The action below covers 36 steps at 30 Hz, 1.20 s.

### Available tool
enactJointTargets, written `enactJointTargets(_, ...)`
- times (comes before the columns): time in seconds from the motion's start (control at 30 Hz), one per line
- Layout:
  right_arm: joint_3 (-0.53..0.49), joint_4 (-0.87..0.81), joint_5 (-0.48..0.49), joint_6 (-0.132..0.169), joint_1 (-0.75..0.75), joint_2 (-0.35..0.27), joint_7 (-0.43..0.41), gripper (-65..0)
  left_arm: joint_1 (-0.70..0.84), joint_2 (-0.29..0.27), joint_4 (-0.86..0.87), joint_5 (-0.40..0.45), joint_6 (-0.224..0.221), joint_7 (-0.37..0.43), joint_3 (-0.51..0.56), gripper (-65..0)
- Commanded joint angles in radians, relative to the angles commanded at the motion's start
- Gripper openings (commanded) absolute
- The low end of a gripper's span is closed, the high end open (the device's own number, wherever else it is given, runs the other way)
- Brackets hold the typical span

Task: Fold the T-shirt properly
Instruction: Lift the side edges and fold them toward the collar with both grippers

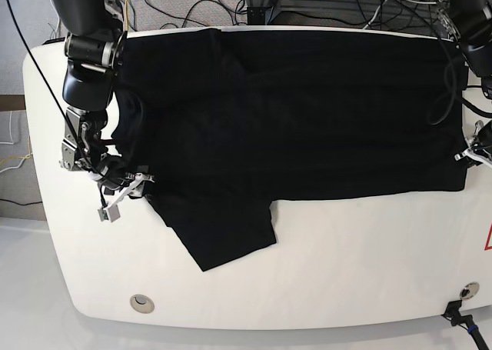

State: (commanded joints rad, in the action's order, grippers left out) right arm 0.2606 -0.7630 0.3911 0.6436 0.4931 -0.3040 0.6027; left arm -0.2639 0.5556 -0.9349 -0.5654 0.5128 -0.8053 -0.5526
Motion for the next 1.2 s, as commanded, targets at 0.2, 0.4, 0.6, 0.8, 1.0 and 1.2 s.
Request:
enactJointTargets(0.2, 0.002, -0.012, -0.004, 0.003, -0.016, 0.006, 0.0, -34.6, -0.002, -0.001, 0.0, -0.002, -0.001, 0.002, 0.002, -65.0)
enactJointTargets(0.4, 0.017, 0.013, 0.017, 0.011, 0.004, 0.0, -0.03, -46.0, -0.001, -0.001, -0.001, -0.021, -0.005, 0.032, 0.003, -65.0)
enactJointTargets(0.6, 0.026, 0.059, 0.001, 0.013, 0.021, -0.001, -0.038, -65.0, -0.001, 0.002, -0.006, -0.022, -0.003, 0.042, -0.001, -65.0)
enactJointTargets(0.8, 0.031, 0.069, 0.006, 0.016, 0.034, -0.001, -0.028, -65.0, -0.004, 0.004, -0.012, -0.021, -0.006, 0.042, 0.0, -65.0)
enactJointTargets(1.0, 0.037, -0.016, 0.05, 0.028, 0.022, -0.003, 0.006, -65.0, -0.006, 0.006, -0.016, -0.022, 0.001, 0.045, 0.006, -65.0)
enactJointTargets(1.2, 0.04, -0.212, 0.08, 0.04, -0.058, -0.007, 0.05, -65.0, -0.007, 0.009, -0.022, -0.035, 0.012, 0.035, 0.007, -65.0)
